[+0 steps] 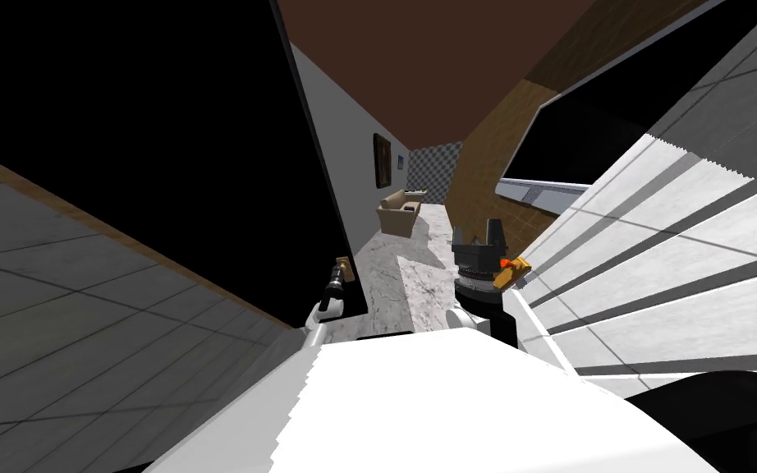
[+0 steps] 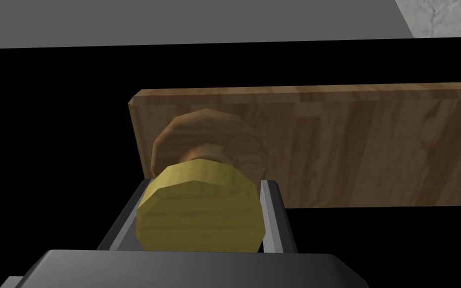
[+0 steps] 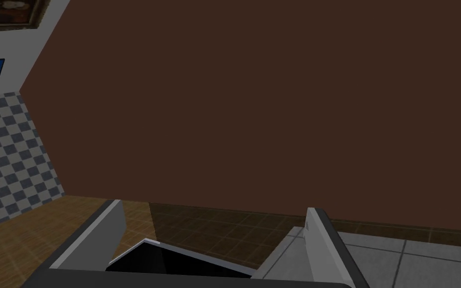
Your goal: Push the door open
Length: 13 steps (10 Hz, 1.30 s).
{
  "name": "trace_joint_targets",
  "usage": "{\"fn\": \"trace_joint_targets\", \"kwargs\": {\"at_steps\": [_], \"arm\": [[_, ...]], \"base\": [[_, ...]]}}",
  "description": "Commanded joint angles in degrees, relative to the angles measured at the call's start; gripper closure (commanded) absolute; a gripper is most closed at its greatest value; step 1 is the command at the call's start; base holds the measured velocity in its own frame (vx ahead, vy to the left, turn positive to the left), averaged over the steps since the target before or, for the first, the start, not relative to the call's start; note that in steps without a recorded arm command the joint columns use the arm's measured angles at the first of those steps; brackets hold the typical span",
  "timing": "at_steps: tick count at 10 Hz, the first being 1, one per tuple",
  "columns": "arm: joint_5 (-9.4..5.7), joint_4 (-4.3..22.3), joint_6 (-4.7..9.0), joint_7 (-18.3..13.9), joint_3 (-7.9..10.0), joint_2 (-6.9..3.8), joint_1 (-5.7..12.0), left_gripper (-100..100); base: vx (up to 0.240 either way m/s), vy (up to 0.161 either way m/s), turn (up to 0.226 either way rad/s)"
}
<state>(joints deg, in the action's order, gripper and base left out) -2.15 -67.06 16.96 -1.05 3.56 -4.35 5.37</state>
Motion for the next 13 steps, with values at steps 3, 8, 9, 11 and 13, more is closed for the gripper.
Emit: {"fn": "trace_joint_targets", "kwargs": {"at_steps": [3,8,9,11,13], "arm": [[-0.26,-0.41,0.06,0.74,2.82,-0.63,0.07,100],[-0.75,0.27,0.21,1.36,6.18,-1.10,0.44,100],[-0.86,0.43,0.25,1.51,6.95,-1.16,0.53,100],[-1.09,0.75,0.32,1.80,8.50,-1.19,0.70,100],[-1.30,1.05,0.38,2.08,10.01,-1.14,0.87,100]], "base": [[0.216,-0.073,0.065],[0.161,-0.079,0.070],[0.192,-0.112,0.083],[0.192,-0.102,0.099],[0.218,-0.086,0.071]]}}
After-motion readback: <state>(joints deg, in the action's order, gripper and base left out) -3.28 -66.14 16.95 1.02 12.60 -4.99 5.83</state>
